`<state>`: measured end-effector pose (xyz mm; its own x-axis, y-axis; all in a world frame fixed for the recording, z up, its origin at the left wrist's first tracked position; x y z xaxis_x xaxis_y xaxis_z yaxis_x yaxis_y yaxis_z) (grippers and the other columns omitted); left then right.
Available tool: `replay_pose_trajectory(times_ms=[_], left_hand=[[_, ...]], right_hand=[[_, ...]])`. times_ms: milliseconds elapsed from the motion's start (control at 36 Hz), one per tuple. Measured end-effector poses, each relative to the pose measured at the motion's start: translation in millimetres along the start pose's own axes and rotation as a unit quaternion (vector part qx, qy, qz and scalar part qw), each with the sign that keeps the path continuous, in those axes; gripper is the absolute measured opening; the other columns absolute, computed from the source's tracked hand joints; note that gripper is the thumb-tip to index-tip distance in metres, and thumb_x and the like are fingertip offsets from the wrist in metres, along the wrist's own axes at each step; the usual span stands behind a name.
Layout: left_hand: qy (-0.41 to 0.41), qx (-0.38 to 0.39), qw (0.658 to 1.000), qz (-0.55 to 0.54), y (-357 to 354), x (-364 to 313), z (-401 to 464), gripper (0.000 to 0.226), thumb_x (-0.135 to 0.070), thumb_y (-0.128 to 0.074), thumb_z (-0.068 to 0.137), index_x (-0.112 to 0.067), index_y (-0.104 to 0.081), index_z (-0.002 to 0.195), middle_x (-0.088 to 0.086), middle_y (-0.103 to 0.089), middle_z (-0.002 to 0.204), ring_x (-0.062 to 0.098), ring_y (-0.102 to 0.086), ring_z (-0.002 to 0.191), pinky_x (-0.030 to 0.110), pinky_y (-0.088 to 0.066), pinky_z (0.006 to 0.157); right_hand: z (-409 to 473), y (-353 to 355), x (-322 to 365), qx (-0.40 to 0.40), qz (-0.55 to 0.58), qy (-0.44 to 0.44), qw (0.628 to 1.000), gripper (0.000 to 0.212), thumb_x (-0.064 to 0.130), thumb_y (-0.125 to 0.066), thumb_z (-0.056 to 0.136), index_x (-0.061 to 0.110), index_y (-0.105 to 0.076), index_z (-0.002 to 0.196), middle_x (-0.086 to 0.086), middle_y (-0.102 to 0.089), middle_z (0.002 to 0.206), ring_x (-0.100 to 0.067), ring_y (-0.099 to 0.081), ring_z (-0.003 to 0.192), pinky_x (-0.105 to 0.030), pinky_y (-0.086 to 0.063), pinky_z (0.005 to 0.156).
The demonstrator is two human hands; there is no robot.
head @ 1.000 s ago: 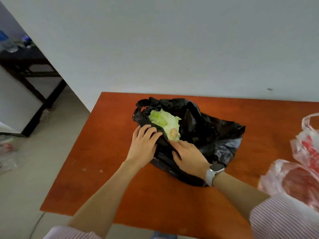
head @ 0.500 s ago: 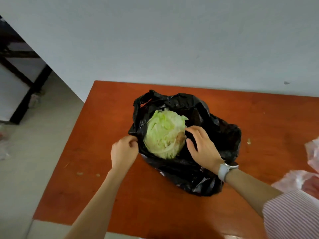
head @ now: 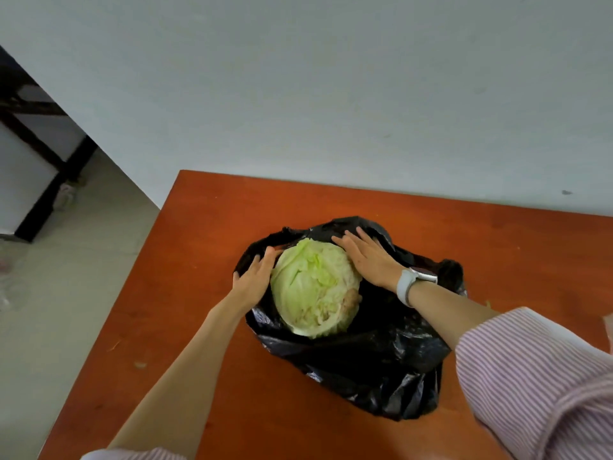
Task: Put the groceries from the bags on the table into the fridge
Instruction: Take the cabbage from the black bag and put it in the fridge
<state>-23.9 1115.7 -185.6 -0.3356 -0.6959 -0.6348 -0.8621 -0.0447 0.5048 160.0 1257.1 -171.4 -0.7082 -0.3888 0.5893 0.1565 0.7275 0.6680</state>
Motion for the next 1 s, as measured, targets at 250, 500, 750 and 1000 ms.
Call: replay_pose_trajectory(times_ms=[250,500,750,1000], left_hand=[[0.042,-0.074,0.993,0.085,-7.8,34.2,1.2,0.043,-0.035,-0.029,0.101,-0.015,-0.054,0.13,0.01,-0.062,0.119,0.024,-0.058,0.108,0.038,-0.046,0.089],[-0.156,-0.176,0.953,-0.189,-6.5,-20.1,-41.6,0.046,-0.043,-0.052,0.091,-0.032,-0.043,0.135,-0.013,-0.042,0.137,0.004,-0.04,0.124,0.025,-0.037,0.098],[-0.135,-0.137,0.961,-0.198,-30.9,-27.1,-41.2,0.068,-0.073,-0.046,0.067,-0.046,-0.045,0.129,-0.009,-0.041,0.142,0.008,-0.039,0.13,0.043,-0.037,0.108],[-0.186,-0.219,0.938,-0.196,-44.1,-16.4,-55.3,0.045,-0.064,-0.047,0.075,-0.056,-0.043,0.12,-0.021,-0.041,0.141,0.002,-0.031,0.136,0.043,-0.032,0.111]], right_hand=[[-4.7,-7.1,-13.4,0.012,0.2,-0.109,0.974,0.063,0.05,-0.018,0.097,0.008,-0.058,0.122,-0.005,-0.058,0.128,-0.024,-0.053,0.118,-0.035,-0.035,0.101],[-38.4,-16.3,9.0,-0.167,0.254,-0.034,0.952,0.059,0.051,-0.041,0.092,0.025,-0.028,0.143,0.003,-0.028,0.148,-0.016,-0.026,0.137,-0.031,-0.027,0.106],[-43.2,-63.4,27.1,-0.214,0.394,-0.089,0.889,0.086,0.085,-0.022,0.07,0.039,-0.019,0.143,-0.001,-0.029,0.149,-0.02,-0.031,0.136,-0.048,-0.031,0.11],[-54.6,-75.7,31.4,-0.306,0.36,-0.06,0.879,0.062,0.063,-0.027,0.088,0.031,-0.031,0.141,0.006,-0.037,0.144,-0.01,-0.035,0.132,-0.032,-0.03,0.109]])
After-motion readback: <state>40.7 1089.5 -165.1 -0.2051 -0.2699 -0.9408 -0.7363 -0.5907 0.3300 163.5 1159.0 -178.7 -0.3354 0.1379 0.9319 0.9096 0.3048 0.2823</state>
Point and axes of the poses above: each hand's wrist, its own z-axis towards the middle knuckle, its own y-axis out of the back of the hand, x = y × z, the point moved 3 cm from there along z, towards the middle knuckle
